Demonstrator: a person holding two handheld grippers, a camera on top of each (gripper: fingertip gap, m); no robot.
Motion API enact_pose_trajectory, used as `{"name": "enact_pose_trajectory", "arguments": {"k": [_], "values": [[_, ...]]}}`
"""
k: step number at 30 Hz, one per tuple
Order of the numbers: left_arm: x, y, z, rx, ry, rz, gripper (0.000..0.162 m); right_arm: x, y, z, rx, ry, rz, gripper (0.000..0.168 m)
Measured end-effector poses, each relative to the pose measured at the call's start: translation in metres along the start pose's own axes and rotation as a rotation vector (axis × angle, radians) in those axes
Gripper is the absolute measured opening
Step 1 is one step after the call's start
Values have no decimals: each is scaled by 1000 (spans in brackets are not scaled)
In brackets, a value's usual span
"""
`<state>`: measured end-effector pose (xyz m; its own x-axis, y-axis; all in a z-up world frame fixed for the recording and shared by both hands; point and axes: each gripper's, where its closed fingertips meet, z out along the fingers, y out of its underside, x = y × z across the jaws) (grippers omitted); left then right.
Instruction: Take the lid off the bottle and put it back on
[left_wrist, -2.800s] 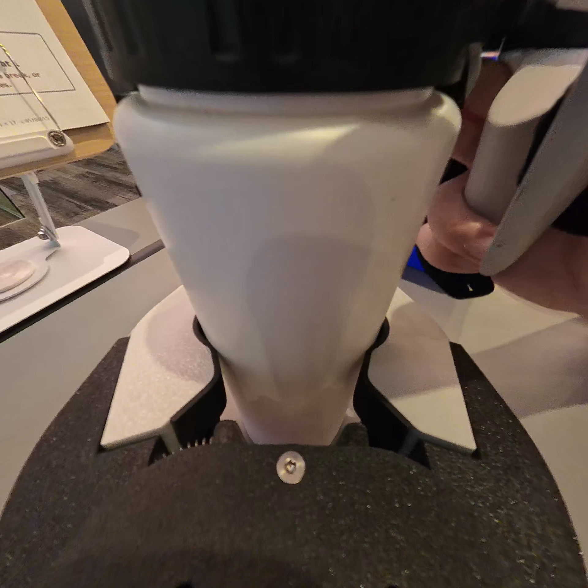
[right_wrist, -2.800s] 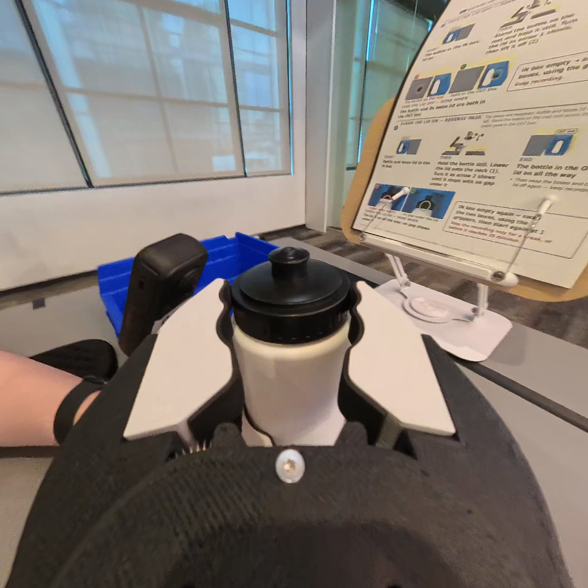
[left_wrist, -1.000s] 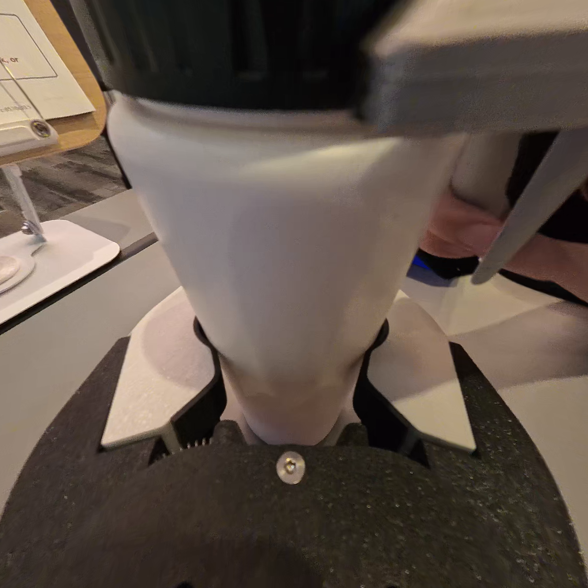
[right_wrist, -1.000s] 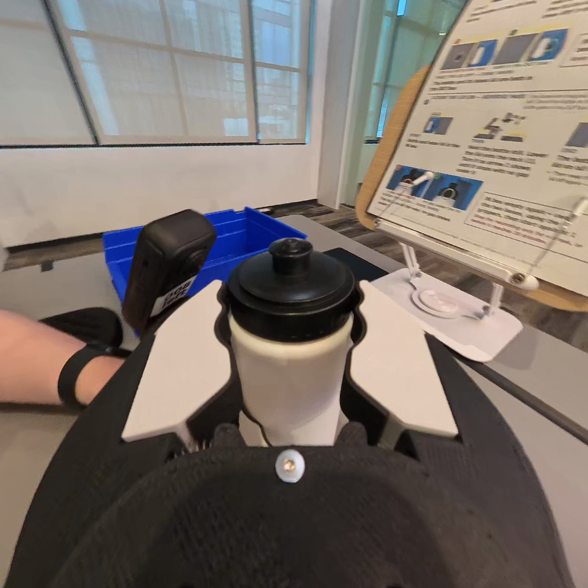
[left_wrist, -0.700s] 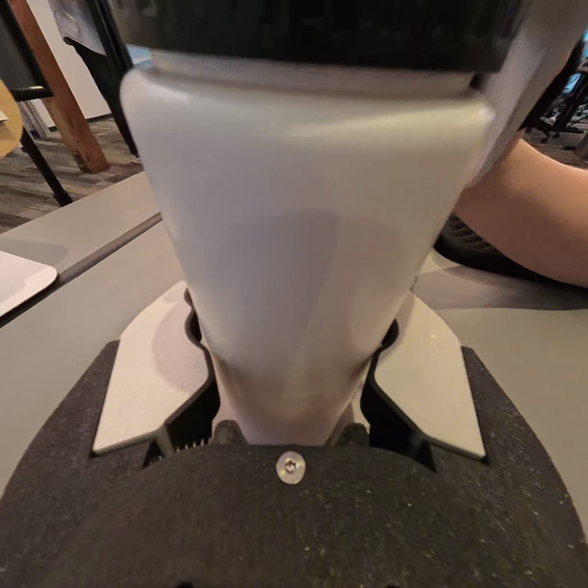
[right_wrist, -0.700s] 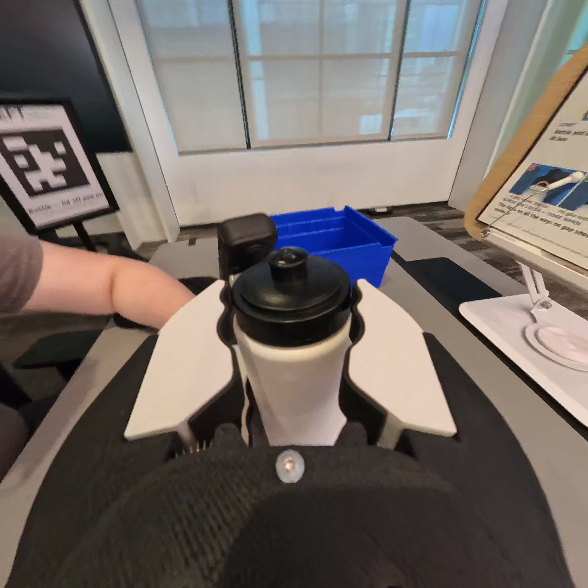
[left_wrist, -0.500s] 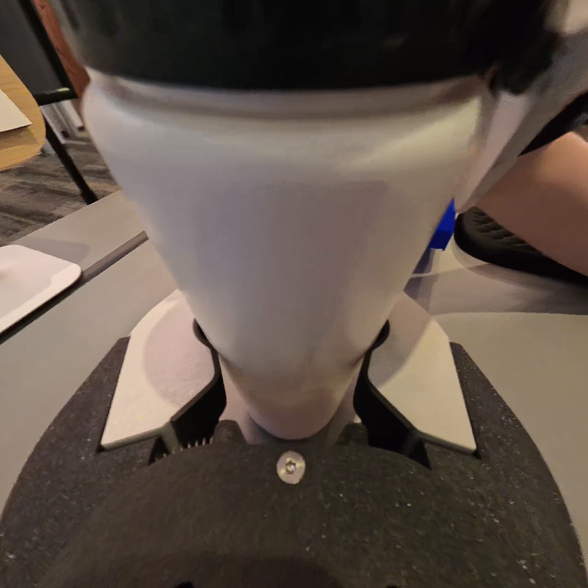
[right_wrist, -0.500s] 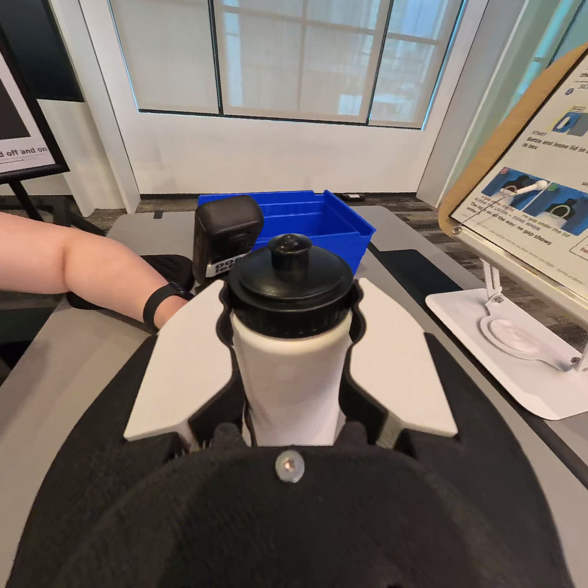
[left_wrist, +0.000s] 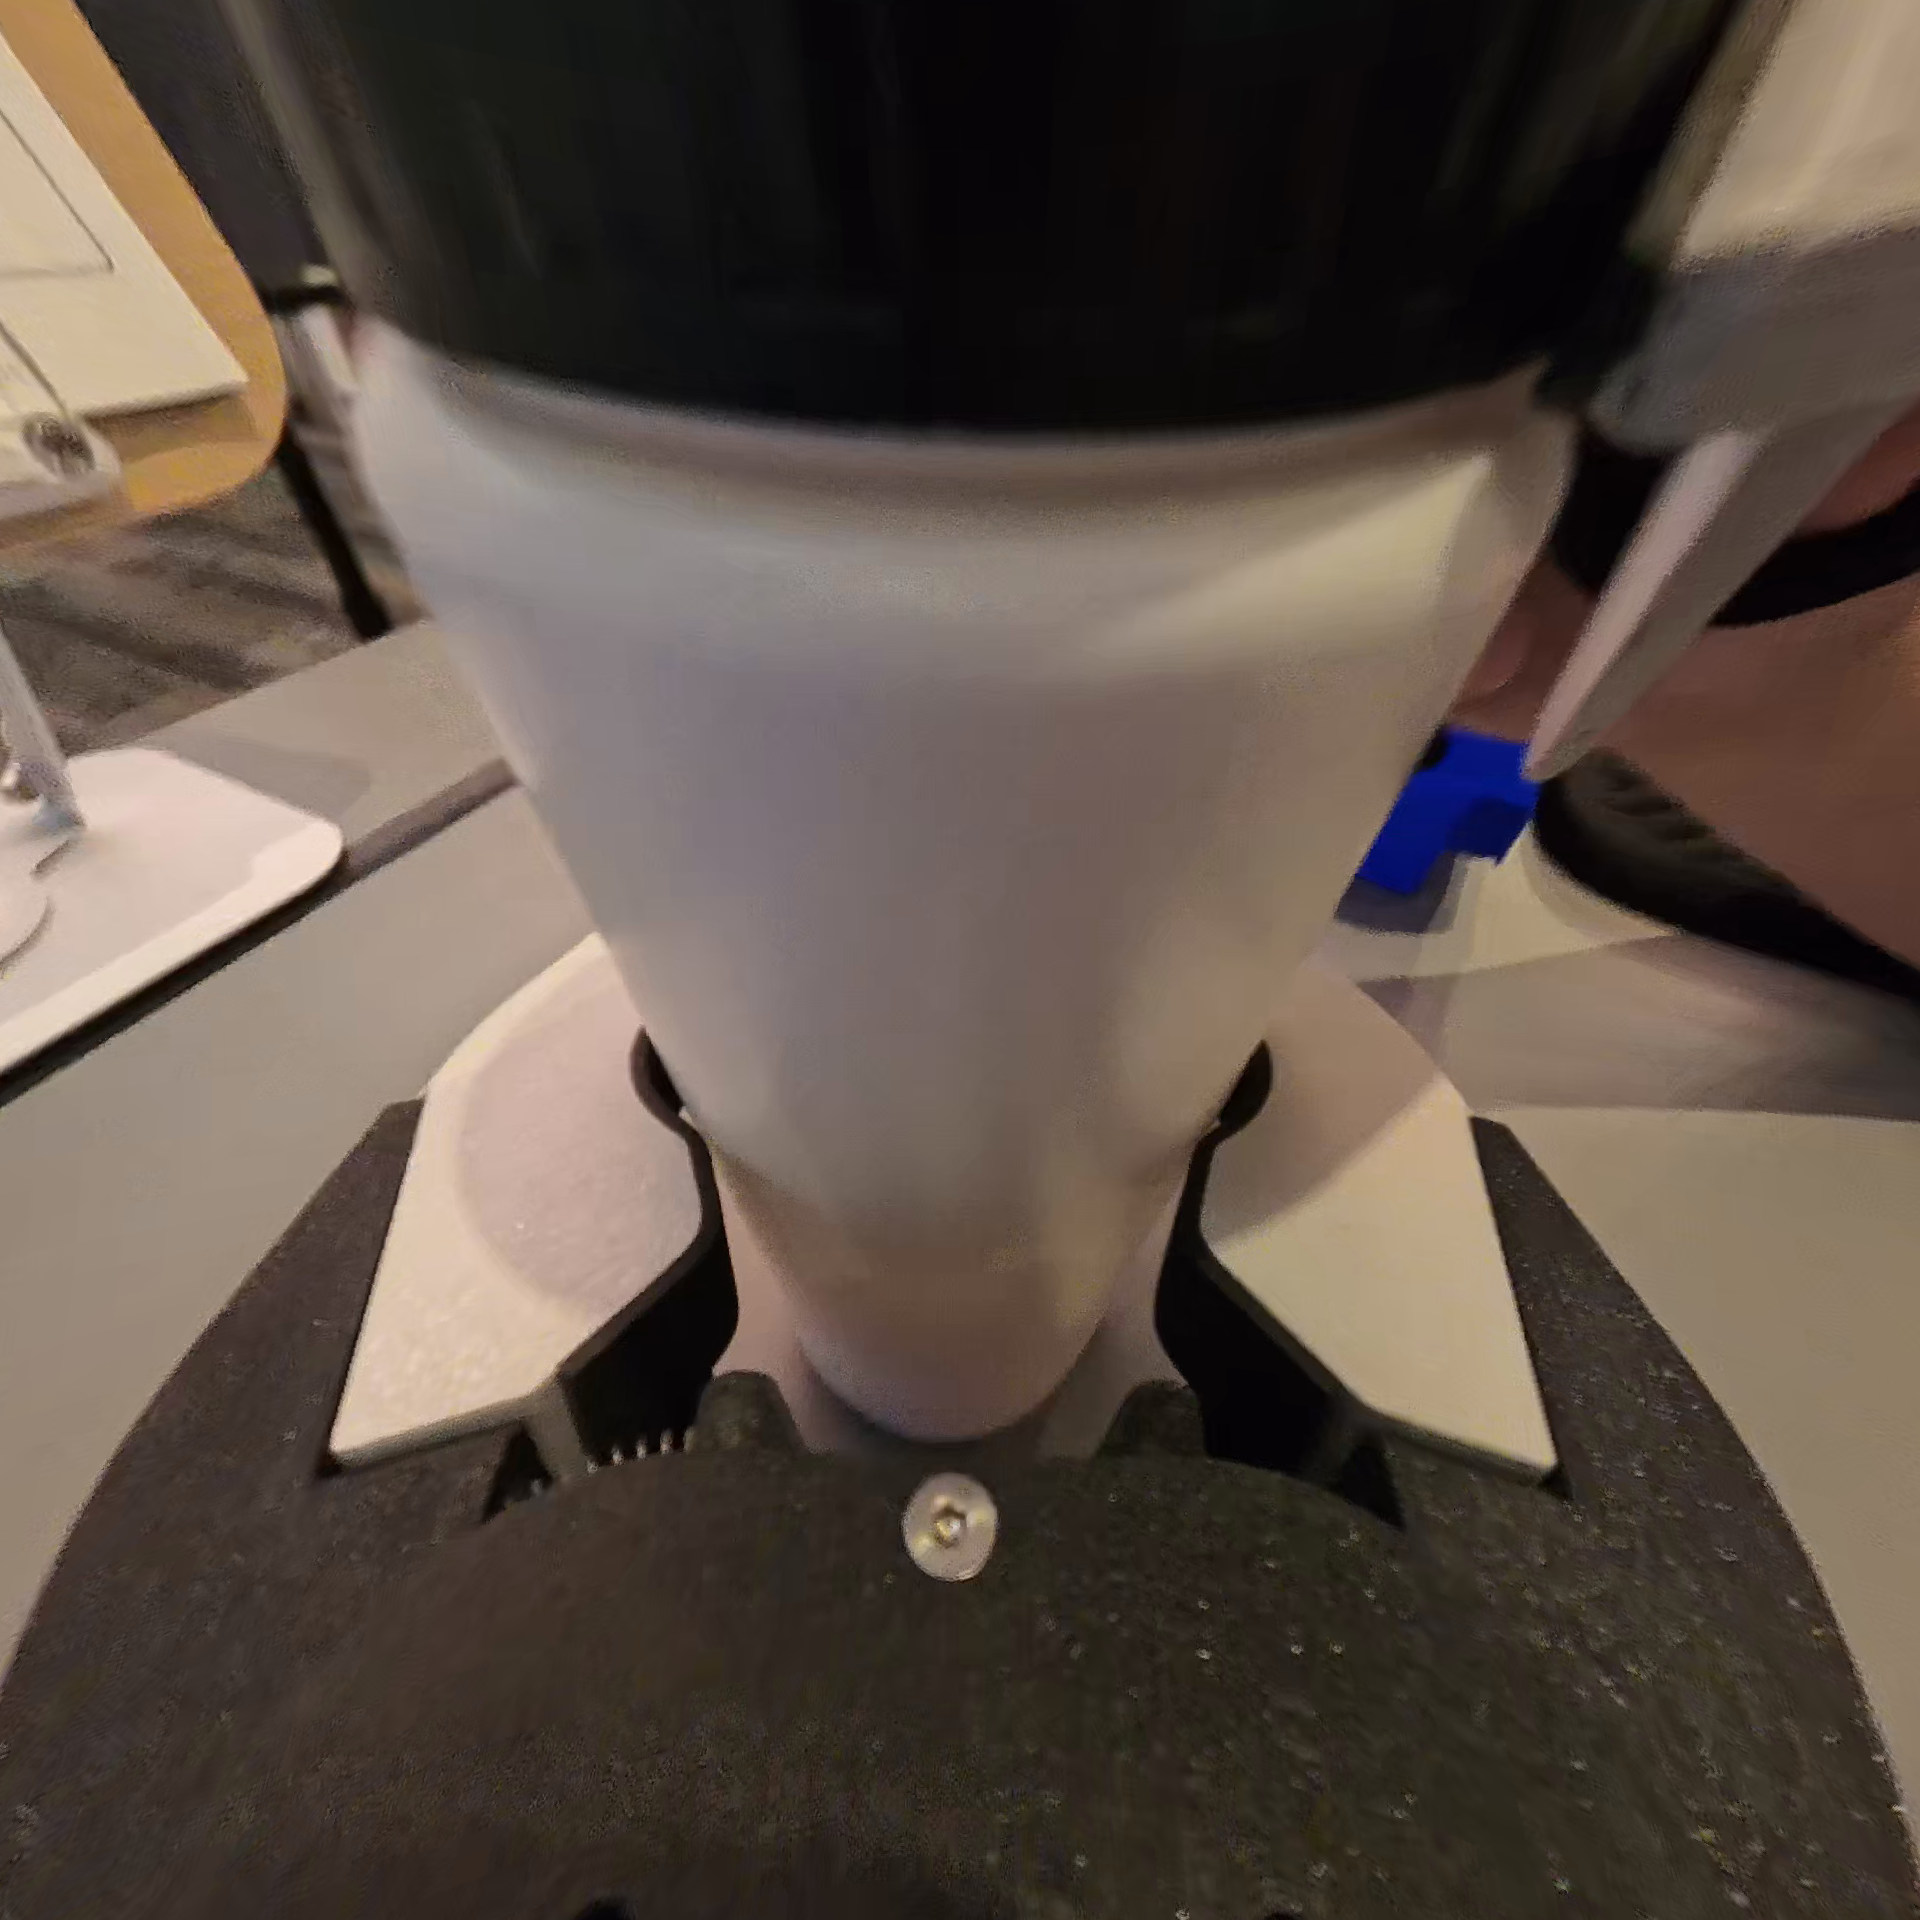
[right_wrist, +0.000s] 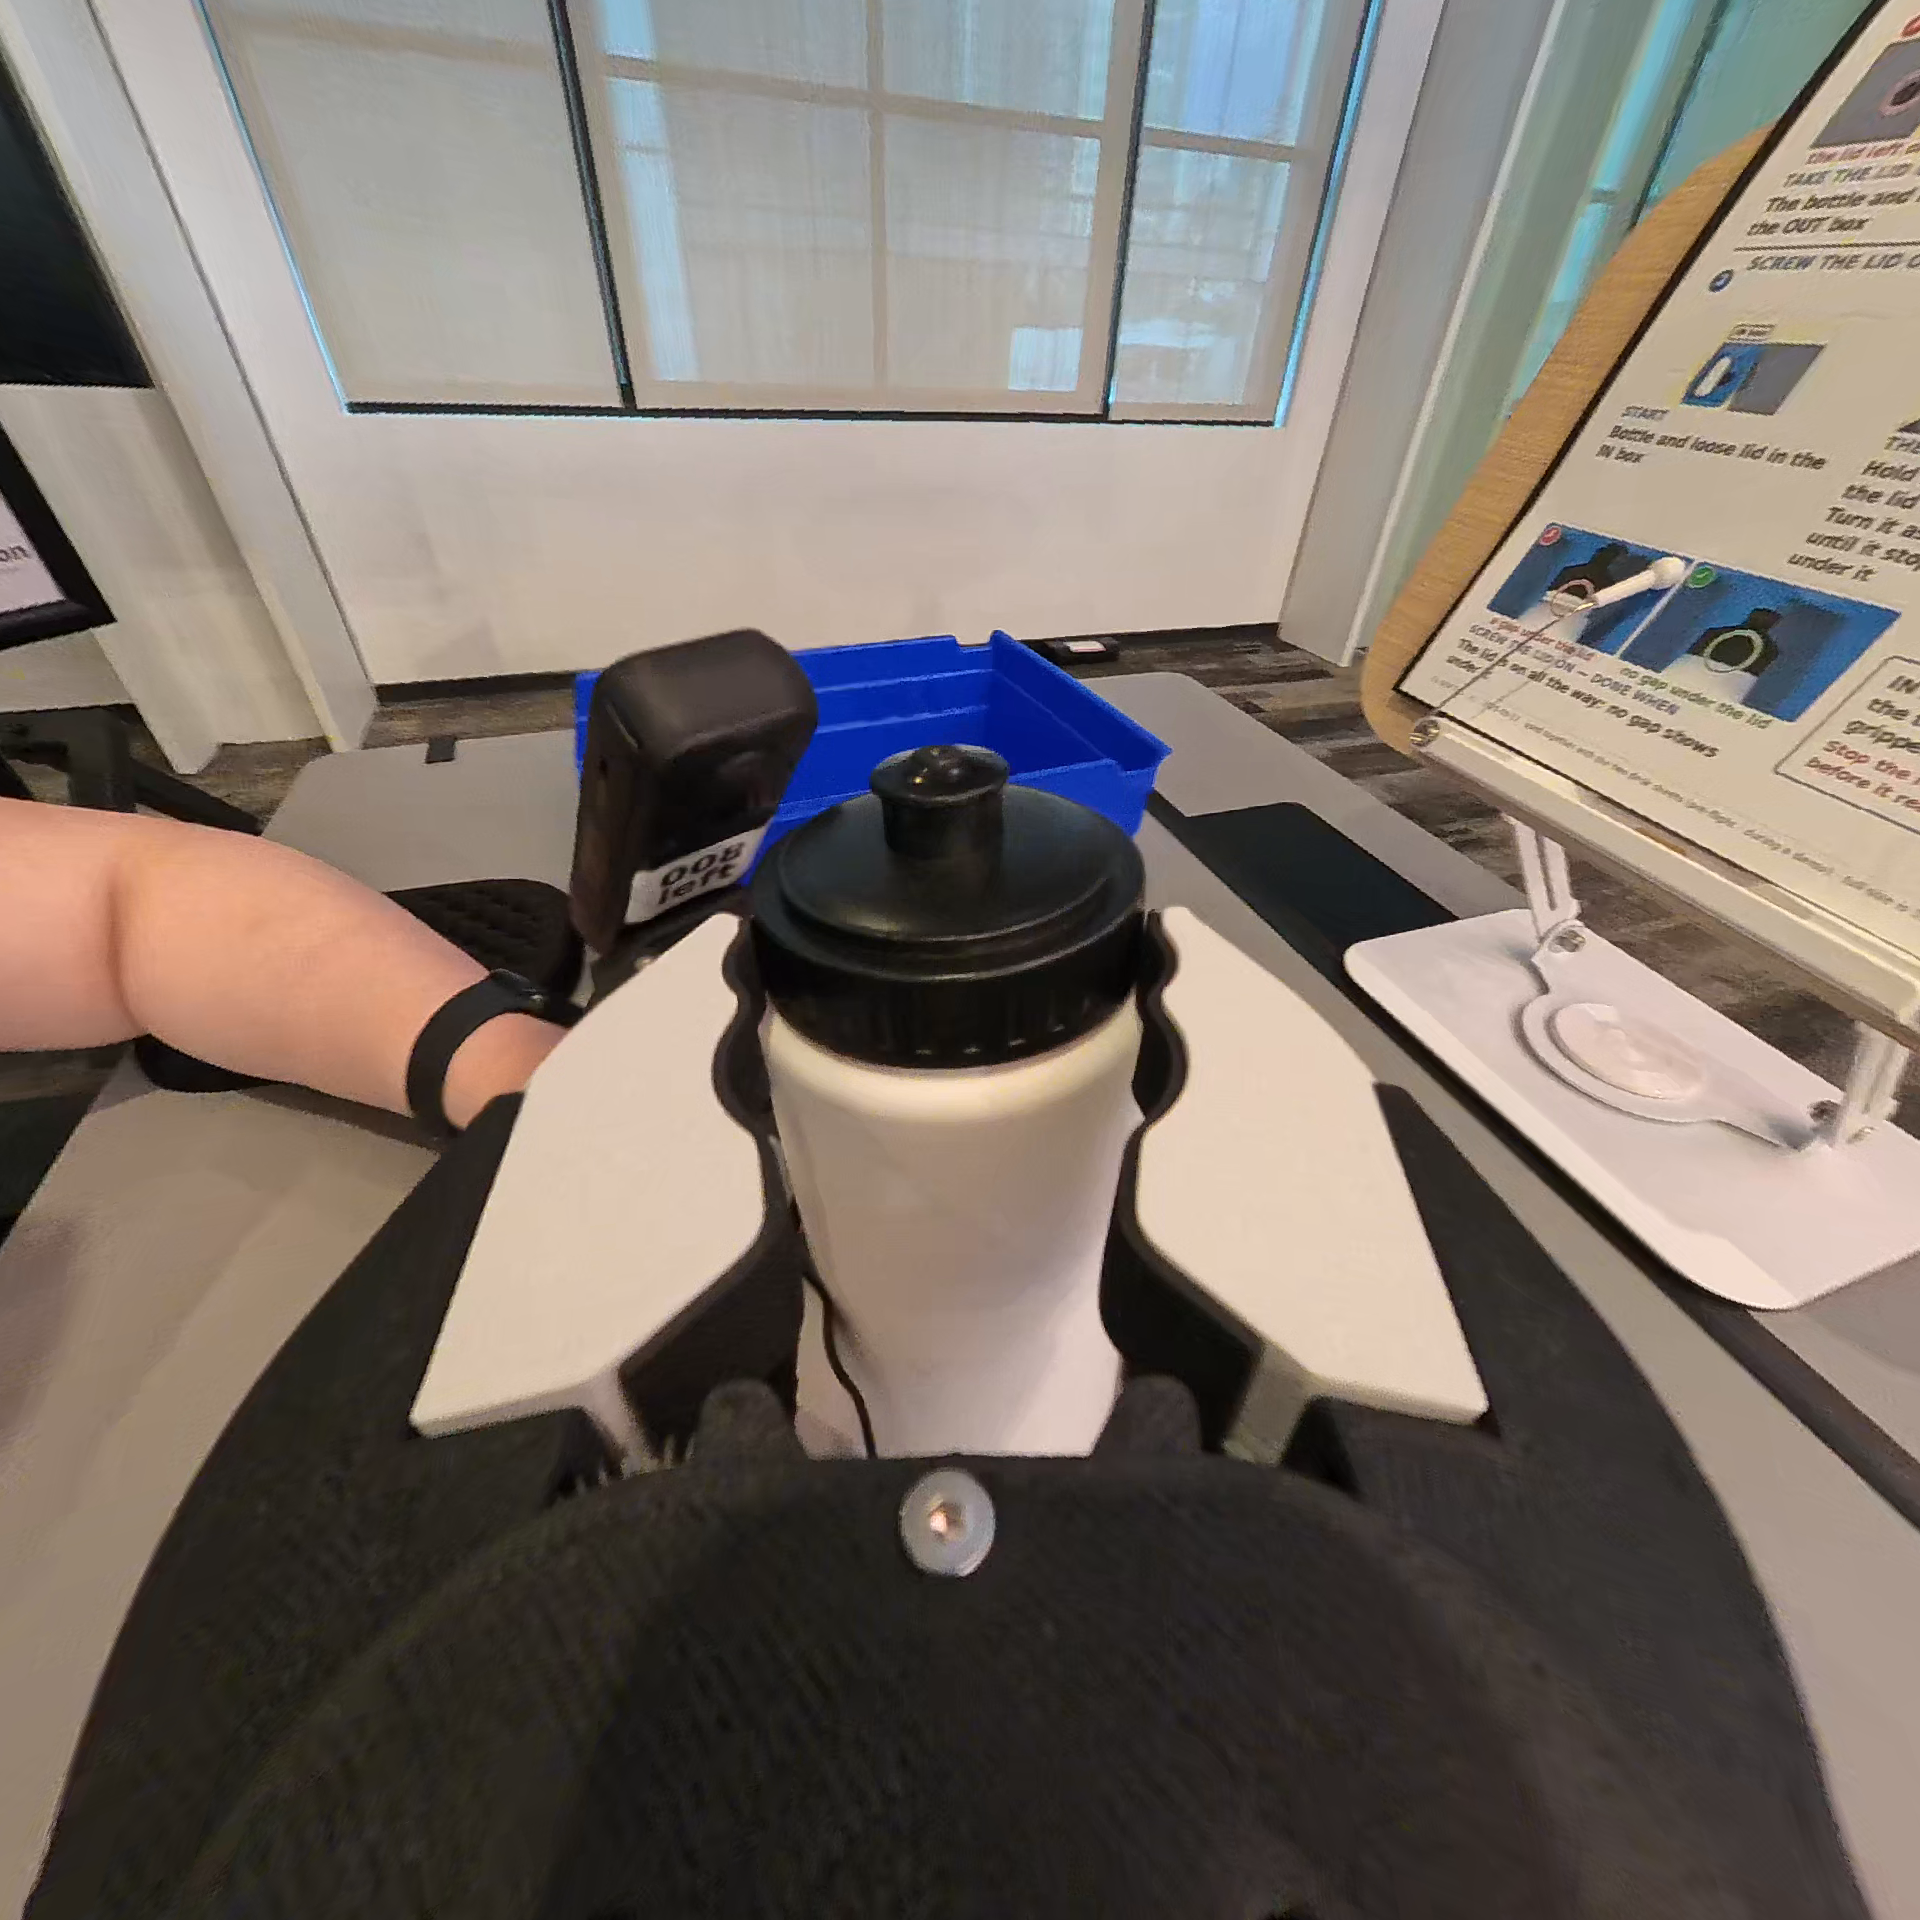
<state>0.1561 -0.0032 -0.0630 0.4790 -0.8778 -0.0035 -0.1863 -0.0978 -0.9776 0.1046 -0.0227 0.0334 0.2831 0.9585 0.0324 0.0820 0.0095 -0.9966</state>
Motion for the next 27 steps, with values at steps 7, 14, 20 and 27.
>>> {"name": "enact_pose_trajectory", "arguments": {"k": [7, 14, 20, 27], "values": [[5, -16, -6, 45, 24, 18, 102, -2, 0, -2, 43, -86, 51, 71], [13, -14, -2, 9, 67, 37, 102, -5, -4, -7, 24, -119, 46, 74], [10, -12, -1, -18, 30, 21, 102, -1, -3, -7, 34, -72, 38, 73], [1, -12, -2, -49, -47, 24, 100, -1, -5, -3, 29, 16, -22, 72]]}}
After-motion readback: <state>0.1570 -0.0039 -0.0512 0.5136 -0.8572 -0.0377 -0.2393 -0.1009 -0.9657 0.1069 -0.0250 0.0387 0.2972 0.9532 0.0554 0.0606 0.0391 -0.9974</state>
